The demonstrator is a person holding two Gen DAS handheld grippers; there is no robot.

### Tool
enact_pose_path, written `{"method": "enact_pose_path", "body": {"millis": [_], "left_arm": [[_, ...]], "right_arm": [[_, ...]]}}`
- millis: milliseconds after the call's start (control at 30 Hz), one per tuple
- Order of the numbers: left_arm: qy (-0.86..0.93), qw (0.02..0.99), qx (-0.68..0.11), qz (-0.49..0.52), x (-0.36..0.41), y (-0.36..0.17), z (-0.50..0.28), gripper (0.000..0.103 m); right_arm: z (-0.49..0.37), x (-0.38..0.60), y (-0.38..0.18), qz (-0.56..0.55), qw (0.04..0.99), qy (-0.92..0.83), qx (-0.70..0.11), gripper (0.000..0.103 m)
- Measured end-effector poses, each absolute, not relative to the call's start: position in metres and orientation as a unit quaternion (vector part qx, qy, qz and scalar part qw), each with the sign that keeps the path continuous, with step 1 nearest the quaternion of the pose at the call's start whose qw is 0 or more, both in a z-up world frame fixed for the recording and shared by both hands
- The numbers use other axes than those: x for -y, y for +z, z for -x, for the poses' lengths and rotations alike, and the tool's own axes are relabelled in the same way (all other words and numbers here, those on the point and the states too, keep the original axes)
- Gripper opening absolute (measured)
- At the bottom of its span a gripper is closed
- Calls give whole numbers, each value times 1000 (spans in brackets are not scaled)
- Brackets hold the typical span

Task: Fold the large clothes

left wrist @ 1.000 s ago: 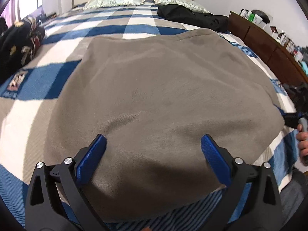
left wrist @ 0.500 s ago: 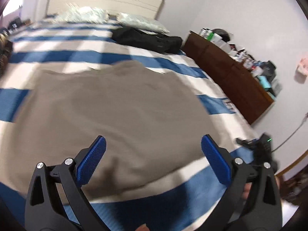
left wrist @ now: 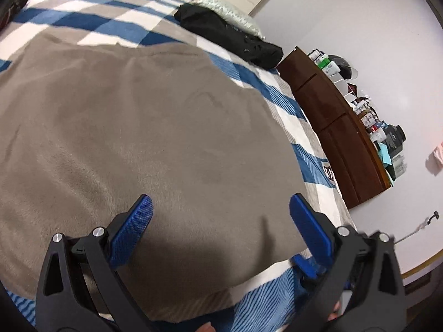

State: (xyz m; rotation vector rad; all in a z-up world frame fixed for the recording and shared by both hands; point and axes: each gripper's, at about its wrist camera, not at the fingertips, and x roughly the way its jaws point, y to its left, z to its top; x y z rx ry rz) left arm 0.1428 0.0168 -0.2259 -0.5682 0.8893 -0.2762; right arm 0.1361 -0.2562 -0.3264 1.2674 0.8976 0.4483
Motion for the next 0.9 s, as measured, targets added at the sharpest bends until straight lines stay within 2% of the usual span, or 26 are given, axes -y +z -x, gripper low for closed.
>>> {"method": "enact_pose_path", "body": {"millis": [200,433,633,733,800,833,867,900], "left_arm": [[-136,849,-422,289,-20,-227,-146,97],[-145,841,-424,303,-25,-228,-142,97],[-158,832,-435,305,-24,-241,-140,97],[-159,831,-446,292,-22,-247,-141,97],[-161,832,-448,284,-20,-245,-140,97],[-164,832,-448,282,-20,-244,-140,97],[-166,831,-448,284,-24,-241,-138,97],[-166,831,-447,287,-26,-238,-137,97]], "right_arm": [[-152,247,-347,-580,689,175,-398,99],[-182,252,-330,-587,698,173,-372,99],[-228,240,-325,-534,707,163,-434,100],[-239,229,-304,-497,722,161,-454,99],[-241,221,-285,-463,745,162,-452,91],[-241,216,-279,-449,754,161,-452,73],[-241,211,-271,-427,765,157,-456,47],[-242,205,-262,-403,777,163,-456,46]]}}
